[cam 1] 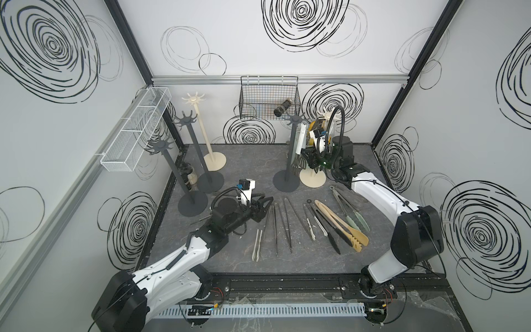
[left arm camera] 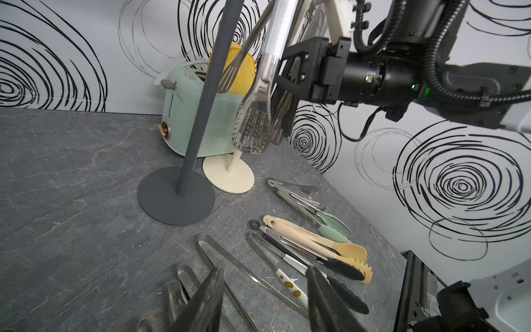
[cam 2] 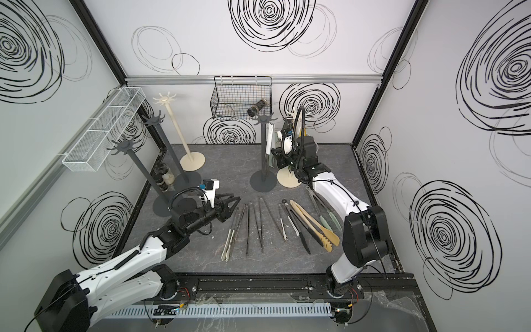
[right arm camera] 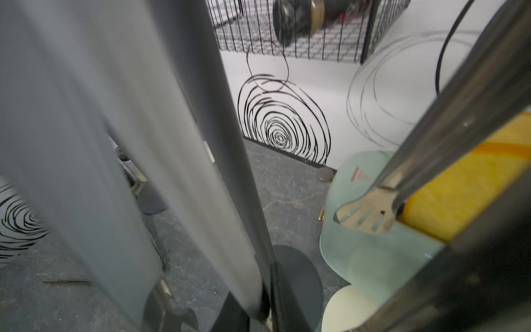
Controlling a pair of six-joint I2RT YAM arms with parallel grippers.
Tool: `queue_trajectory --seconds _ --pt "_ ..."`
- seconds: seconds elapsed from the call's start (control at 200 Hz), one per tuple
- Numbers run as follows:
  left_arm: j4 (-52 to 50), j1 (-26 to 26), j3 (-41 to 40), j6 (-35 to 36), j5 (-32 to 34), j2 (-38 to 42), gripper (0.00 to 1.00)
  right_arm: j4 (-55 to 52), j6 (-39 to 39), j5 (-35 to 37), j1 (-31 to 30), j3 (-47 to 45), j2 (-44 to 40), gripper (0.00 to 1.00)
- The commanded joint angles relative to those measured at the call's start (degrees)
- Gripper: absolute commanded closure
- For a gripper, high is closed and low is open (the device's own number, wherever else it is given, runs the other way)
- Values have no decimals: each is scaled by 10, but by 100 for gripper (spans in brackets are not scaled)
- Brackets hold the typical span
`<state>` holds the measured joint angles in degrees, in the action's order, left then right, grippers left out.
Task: Hang food tongs on kitchen utensil racks
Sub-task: Hang the food tongs on the rack.
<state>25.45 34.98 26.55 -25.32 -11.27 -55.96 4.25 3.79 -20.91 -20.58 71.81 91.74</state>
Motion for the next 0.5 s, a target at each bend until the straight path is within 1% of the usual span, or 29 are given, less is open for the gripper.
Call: queue_trajectory --seconds 0.0,0.095,0.205,0.385,0.495 --pt "23 3 -3 -3 5 6 49 -28 6 6 0 -7 0 80" --pt "-1 3 4 -7 22 8 49 -31 5 8 0 -14 -7 75" --pt "-70 3 25 -14 60 12 49 -40 3 4 1 -24 -20 71" --pt "-234 -4 80 -8 123 27 47 -48 -8 -9 3 -58 -67 64" --pt "-346 -32 127 6 142 28 45 -48 -11 -25 3 -88 -105 61"
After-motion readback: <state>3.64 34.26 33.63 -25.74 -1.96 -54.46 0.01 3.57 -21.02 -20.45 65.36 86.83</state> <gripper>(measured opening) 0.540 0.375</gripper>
